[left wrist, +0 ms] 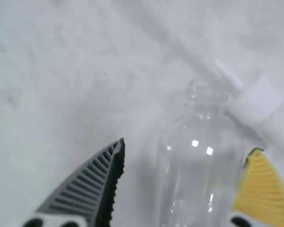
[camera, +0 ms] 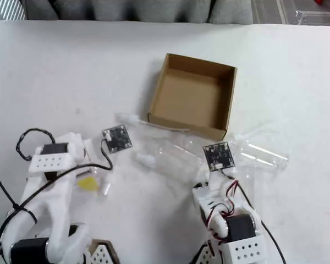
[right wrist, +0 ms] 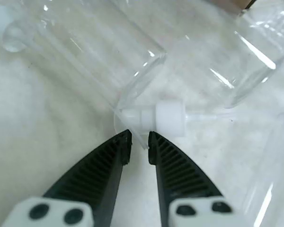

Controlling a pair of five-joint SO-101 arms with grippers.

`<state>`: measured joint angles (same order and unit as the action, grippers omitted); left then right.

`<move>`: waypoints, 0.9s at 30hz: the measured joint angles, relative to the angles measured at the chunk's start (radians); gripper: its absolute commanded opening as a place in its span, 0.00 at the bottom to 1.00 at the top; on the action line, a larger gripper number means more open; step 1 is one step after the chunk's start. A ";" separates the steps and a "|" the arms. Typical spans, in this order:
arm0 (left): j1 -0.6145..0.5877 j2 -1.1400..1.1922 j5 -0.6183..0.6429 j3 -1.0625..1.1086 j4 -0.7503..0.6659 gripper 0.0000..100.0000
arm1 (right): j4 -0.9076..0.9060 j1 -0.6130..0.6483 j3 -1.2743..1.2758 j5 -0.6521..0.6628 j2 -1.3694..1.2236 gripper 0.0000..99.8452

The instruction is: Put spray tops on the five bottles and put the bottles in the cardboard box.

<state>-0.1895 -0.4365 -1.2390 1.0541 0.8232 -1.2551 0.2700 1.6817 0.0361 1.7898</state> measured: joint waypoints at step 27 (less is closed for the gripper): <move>0.018 0.000 0.944 -0.199 0.345 0.17 | 0.000 0.000 0.000 0.000 0.000 0.04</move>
<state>-0.1711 -0.4365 -0.2954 0.8546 1.1684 -1.2551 0.2700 1.6817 0.0361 1.7898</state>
